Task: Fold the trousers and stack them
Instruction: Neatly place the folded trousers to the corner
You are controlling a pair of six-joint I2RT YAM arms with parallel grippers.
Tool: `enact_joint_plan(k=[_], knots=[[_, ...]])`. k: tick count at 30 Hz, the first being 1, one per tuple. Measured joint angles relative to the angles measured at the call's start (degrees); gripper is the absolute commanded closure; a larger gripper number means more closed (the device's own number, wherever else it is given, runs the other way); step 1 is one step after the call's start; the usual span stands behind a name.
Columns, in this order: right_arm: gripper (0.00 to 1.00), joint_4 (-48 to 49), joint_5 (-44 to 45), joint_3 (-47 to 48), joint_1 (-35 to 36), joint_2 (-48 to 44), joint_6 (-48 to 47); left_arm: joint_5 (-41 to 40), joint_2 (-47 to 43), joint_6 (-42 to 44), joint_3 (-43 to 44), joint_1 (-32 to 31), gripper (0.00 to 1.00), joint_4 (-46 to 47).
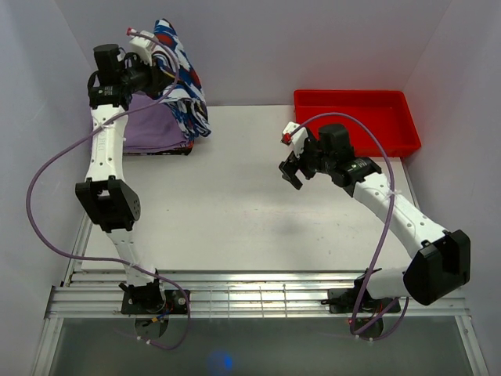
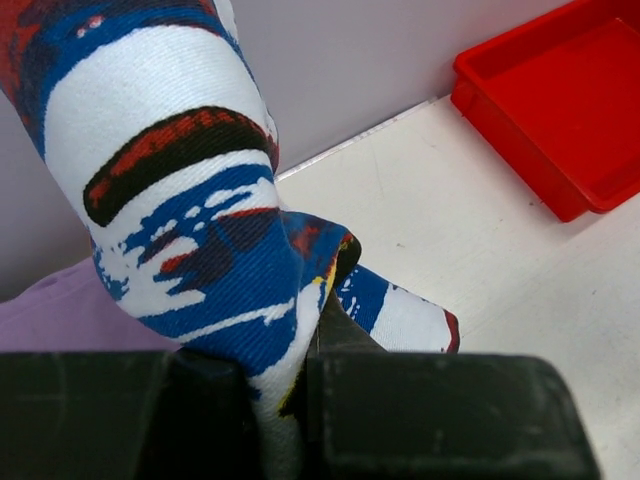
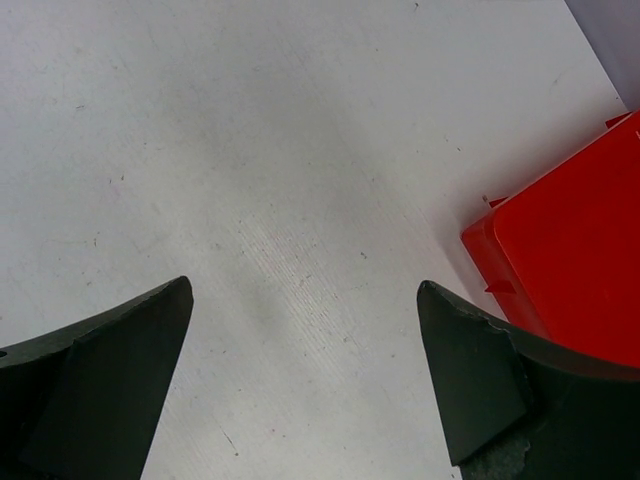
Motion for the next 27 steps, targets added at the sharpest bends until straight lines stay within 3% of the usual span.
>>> enact_joint_plan(k=[10, 22, 24, 25, 27], knots=[[0.02, -0.1, -0.7, 0.9, 0.0, 1.5, 0.0, 7.2, 1.8, 0.4, -4.0, 13.6, 1.00, 4.1], [0.02, -1.2, -1.0, 1.9, 0.0, 3.5, 0.0, -3.1, 18.9, 4.5, -0.2, 18.6, 1.00, 7.6], [0.02, -1.5, -1.1, 2.2, 0.0, 3.9, 0.0, -5.4, 21.0, 4.7, -0.2, 18.7, 0.91, 8.2], [0.02, -1.5, -1.2, 2.3, 0.0, 4.1, 0.0, -6.6, 21.7, 4.7, -0.2, 18.9, 0.75, 8.7], [0.02, -1.6, -1.2, 2.6, 0.0, 4.5, 0.0, -8.9, 22.6, 5.0, -0.2, 18.9, 0.55, 9.4]])
